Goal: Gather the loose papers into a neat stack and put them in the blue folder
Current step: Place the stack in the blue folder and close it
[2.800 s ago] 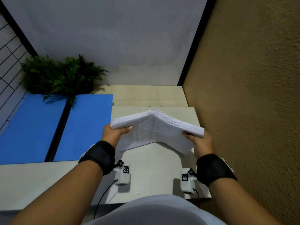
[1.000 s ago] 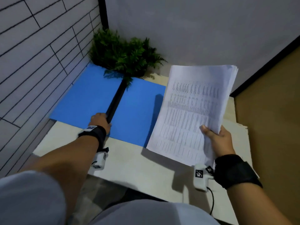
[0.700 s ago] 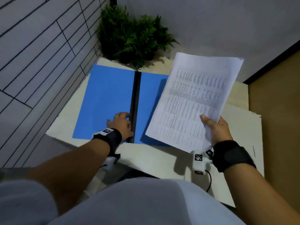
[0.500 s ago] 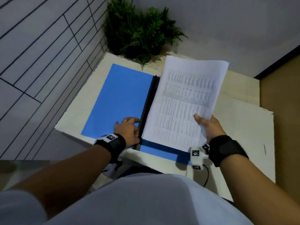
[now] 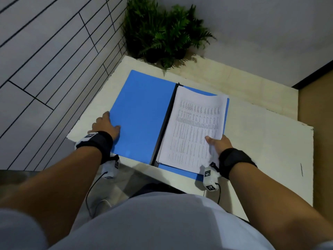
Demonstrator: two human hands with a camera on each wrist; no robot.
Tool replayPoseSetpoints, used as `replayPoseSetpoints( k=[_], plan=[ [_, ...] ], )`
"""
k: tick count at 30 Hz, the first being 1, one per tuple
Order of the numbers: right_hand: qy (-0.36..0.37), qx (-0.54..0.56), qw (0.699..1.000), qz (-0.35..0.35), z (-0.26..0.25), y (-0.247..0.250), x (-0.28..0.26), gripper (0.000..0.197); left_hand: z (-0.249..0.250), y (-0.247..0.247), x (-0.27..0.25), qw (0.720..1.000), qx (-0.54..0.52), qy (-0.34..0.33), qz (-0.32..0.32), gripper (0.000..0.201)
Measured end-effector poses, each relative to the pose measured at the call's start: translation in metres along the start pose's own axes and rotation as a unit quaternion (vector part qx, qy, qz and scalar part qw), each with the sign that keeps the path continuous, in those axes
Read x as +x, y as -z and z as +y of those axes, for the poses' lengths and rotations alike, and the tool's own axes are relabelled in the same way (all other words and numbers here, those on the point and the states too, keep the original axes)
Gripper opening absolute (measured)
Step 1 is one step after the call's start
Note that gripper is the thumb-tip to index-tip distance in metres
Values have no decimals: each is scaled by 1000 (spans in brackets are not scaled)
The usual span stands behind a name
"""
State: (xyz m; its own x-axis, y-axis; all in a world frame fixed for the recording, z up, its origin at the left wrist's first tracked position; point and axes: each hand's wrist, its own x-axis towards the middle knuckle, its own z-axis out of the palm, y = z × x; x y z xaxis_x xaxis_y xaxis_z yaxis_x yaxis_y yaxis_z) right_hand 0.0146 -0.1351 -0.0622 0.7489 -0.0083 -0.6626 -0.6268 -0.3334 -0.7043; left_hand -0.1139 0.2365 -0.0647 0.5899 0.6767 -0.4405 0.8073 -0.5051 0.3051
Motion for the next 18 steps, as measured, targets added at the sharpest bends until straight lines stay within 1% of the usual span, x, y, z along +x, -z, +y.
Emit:
replayPoseSetpoints(
  k=[2, 4, 7, 9, 10, 11, 12, 13, 15, 16, 17, 18],
  plan=[
    [-9, 3, 1000, 15, 1, -2, 2, 42, 10, 12, -4, 999, -51, -3, 14, 59],
    [-14, -6, 1000, 27, 1, -6, 4, 50, 25, 30, -11, 996, -83, -26, 37, 45],
    [-22, -18, 999, 36, 1, -8, 4, 53, 56, 66, -37, 987, -117, -93, 58, 38],
    [-22, -17, 999, 41, 1, -9, 2, 51, 74, 86, -63, 979, -139, -145, 38, 34],
    [-21, -12, 999, 46, 2, -8, 3, 54, 82, 94, -80, 972, -156, -174, 15, 32],
    [-22, -7, 999, 45, 2, -8, 2, 58, 90, 99, -97, 961, -182, -207, -23, 30],
    [-20, -6, 999, 49, 4, -8, 2, 64, 98, 104, -114, 944, -216, -238, -79, 29],
    [-23, -4, 999, 47, 1, -8, -3, 68, 104, 106, -127, 921, -248, -262, -149, 29],
    [-18, -14, 999, 49, 2, -6, -4, 71, 113, 103, -141, 876, -265, -281, -291, 36],
    [-12, -36, 998, 48, 1, -3, -5, 72, 116, 97, -142, 862, -253, -281, -338, 39],
    [-10, -54, 998, 41, 0, 0, -7, 75, 117, 89, -137, 860, -237, -276, -357, 37],
    [-9, -64, 998, 27, 2, 5, -5, 79, 118, 78, -130, 870, -225, -265, -349, 33]
  ],
)
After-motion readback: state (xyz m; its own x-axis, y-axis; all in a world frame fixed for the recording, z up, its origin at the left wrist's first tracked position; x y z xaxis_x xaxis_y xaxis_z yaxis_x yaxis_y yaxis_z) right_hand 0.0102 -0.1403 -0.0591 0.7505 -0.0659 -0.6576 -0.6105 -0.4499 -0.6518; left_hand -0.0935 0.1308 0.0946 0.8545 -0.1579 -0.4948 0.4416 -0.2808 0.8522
